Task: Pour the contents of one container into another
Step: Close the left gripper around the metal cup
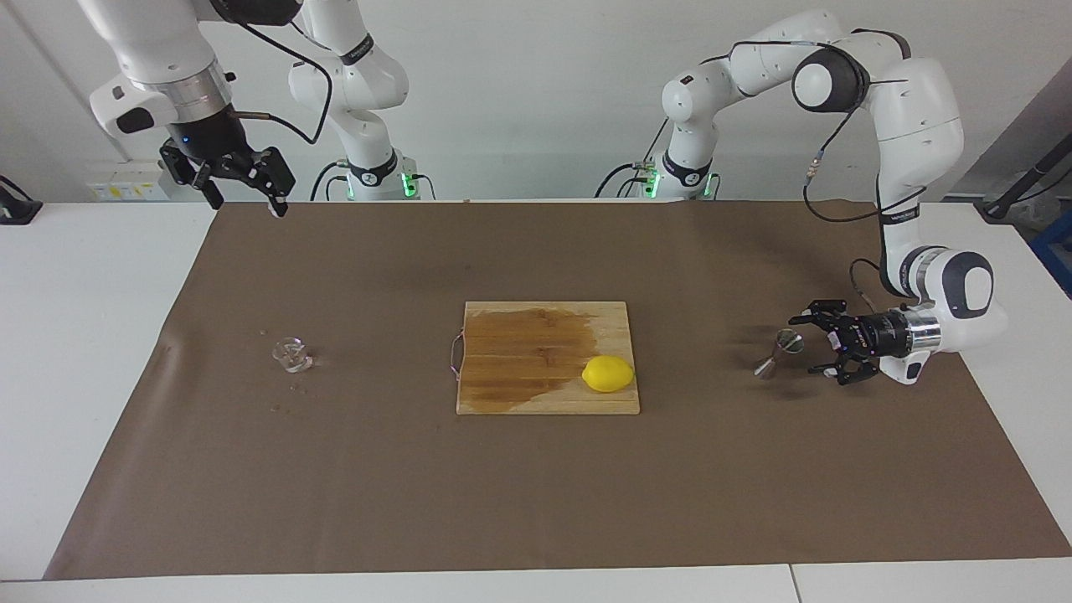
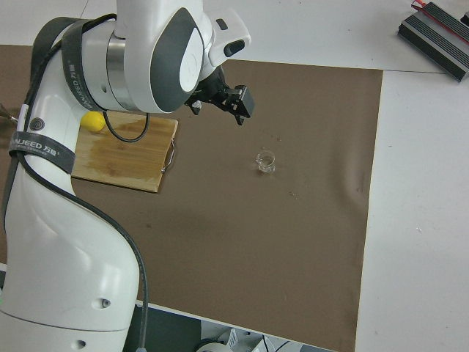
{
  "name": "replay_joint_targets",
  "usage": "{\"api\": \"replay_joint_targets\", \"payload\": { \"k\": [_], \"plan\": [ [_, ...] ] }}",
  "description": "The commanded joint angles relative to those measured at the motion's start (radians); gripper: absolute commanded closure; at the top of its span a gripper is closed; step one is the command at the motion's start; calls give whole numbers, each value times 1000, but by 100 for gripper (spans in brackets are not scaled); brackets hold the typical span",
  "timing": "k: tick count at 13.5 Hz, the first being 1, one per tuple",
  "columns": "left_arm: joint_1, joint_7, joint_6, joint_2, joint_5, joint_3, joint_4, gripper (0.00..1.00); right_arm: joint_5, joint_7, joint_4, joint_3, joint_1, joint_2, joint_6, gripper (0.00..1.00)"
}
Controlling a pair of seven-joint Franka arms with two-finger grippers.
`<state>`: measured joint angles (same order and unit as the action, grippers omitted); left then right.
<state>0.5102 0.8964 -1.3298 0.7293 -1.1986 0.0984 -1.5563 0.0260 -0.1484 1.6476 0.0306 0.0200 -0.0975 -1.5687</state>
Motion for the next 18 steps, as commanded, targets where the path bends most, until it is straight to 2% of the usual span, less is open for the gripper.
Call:
{"api": "replay_joint_targets", "payload": {
  "k": [1, 18],
  "plan": [
    [11, 9, 27, 42, 16, 29, 39, 0, -5, 19, 23, 0, -2, -24, 2, 0],
    [19, -22, 115, 84, 56, 34, 48, 0, -5, 18, 23, 0, -2, -22, 2, 0]
  ]
}}
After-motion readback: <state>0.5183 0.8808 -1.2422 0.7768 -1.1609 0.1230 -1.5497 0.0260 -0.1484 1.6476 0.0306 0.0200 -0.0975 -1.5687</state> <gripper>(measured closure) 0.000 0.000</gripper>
